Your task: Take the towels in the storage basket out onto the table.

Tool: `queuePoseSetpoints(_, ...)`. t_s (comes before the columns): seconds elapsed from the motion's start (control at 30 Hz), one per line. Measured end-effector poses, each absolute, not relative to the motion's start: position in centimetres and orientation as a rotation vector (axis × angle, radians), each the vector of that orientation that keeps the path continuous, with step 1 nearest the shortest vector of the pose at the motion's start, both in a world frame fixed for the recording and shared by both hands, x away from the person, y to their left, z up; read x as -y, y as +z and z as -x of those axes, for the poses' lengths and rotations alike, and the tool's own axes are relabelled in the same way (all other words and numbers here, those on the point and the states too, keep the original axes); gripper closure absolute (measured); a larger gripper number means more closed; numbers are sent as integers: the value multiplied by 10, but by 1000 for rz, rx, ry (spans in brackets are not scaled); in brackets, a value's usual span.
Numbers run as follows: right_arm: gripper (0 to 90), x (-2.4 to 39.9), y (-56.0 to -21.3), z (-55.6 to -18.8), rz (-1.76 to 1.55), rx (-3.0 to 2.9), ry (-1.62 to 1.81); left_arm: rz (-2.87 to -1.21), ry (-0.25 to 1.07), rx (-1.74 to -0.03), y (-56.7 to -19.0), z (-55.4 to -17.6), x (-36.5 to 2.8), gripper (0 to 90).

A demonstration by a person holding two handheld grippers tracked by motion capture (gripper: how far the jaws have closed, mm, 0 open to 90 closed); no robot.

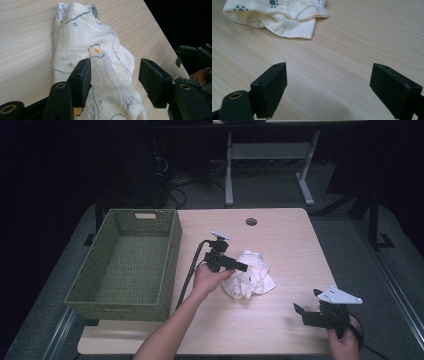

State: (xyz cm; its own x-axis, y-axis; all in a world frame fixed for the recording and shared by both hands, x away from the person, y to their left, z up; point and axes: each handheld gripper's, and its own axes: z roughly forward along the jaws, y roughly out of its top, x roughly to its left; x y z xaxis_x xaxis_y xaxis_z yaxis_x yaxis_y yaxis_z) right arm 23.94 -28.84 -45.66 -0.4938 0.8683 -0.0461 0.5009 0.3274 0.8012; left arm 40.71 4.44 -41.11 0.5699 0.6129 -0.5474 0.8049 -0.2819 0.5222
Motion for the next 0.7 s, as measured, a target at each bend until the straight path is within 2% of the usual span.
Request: queuePoseSetpoints(0.7, 139, 287, -458, -240, -1199, -2128, 1013, -2015, -242, -1042, -396, -380, -64, 331)
